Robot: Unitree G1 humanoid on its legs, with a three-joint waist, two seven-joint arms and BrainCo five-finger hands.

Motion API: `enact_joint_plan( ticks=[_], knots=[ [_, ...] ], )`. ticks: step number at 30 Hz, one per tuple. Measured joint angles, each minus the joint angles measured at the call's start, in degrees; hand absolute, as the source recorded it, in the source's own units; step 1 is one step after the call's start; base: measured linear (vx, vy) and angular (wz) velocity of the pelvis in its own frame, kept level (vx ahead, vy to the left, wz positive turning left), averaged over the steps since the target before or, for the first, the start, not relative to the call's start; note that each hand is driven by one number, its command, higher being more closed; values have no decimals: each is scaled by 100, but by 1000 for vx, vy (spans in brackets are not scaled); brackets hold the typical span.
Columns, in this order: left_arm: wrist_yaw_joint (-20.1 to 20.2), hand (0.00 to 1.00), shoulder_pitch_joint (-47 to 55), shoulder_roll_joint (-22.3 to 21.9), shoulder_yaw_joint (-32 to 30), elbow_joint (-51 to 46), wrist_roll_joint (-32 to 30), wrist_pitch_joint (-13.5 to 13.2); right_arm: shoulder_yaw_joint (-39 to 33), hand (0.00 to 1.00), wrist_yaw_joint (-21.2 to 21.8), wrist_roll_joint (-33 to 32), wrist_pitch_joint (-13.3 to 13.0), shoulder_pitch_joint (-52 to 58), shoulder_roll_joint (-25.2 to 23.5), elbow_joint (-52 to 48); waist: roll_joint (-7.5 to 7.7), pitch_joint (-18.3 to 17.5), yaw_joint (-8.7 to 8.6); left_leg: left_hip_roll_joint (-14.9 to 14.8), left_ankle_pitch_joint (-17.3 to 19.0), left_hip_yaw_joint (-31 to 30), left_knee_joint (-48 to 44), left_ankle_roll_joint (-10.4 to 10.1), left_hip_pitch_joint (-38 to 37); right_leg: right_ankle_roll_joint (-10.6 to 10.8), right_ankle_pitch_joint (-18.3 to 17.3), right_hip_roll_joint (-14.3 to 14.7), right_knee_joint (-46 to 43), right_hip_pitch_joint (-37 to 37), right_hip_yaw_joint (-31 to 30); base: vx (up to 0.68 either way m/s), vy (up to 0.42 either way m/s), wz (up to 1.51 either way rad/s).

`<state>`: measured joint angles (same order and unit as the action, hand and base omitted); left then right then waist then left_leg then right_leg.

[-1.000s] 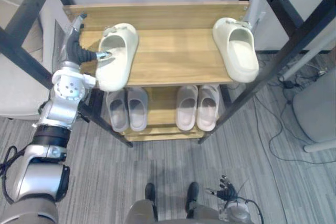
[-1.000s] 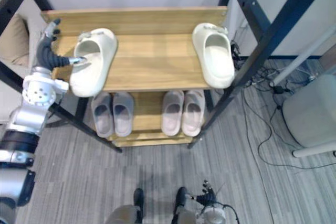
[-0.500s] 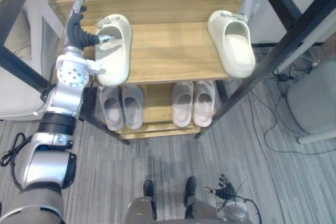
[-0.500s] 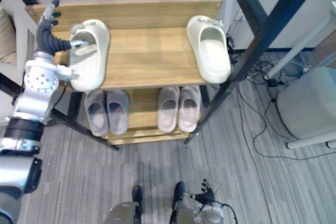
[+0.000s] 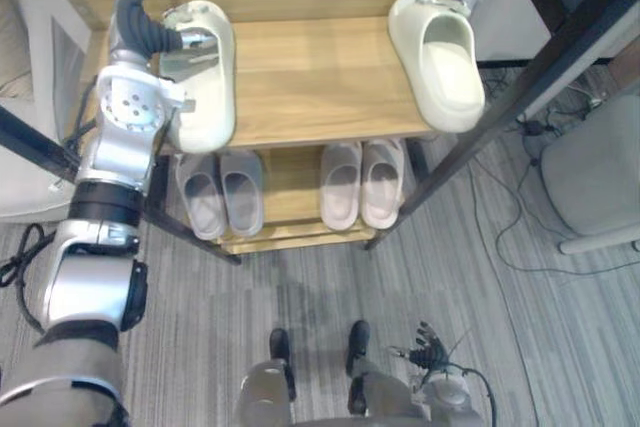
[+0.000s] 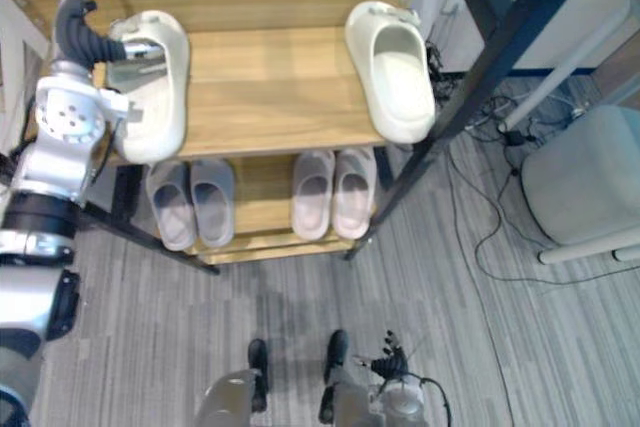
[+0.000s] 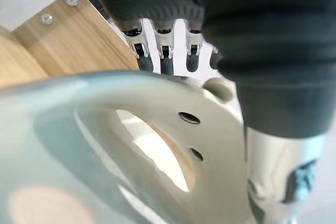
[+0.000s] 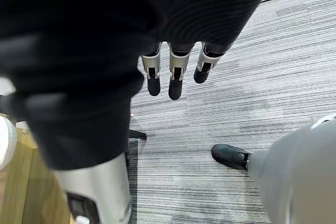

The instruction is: Organize the slippers on the shoe rack

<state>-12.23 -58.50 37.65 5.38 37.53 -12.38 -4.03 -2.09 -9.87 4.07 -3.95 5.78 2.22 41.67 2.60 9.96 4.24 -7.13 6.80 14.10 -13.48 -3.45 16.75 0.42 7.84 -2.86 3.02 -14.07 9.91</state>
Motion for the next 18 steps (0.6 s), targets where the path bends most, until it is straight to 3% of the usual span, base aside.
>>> enact_joint_plan(
  ticks=[8, 9, 15, 18],
  knots=[
    [1, 0, -199, 86, 8, 179, -699, 212, 0, 0, -12, -20, -7, -61, 10, -41, -6, 82, 15, -64, 62, 100, -82, -9, 23, 1, 6, 37, 31, -25, -94, -14, -6, -8],
    [1, 100, -272, 89, 17, 189, -838, 224, 0, 0, -14, -21, -7, -86, 11, -43, 0, 123, 22, -66, 61, 97, -87, -10, 28, 0, 11, 37, 31, -25, -89, 0, 0, 0],
    [12, 100, -597, 120, 324, 269, -1504, 324, 1, 0, -17, -21, -23, -86, 7, -199, 3, 163, 32, -61, 60, 77, -163, -7, 132, 2, 64, 27, 32, -89, -65, 0, 0, 0],
    [14, 100, -615, 134, 472, 268, -1519, 317, 1, 0, -19, -21, -39, -89, 9, -305, 3, 163, 24, -49, 59, 52, -163, -5, 126, 3, 65, 19, 32, -70, -48, 11, 8, 3]
  ],
)
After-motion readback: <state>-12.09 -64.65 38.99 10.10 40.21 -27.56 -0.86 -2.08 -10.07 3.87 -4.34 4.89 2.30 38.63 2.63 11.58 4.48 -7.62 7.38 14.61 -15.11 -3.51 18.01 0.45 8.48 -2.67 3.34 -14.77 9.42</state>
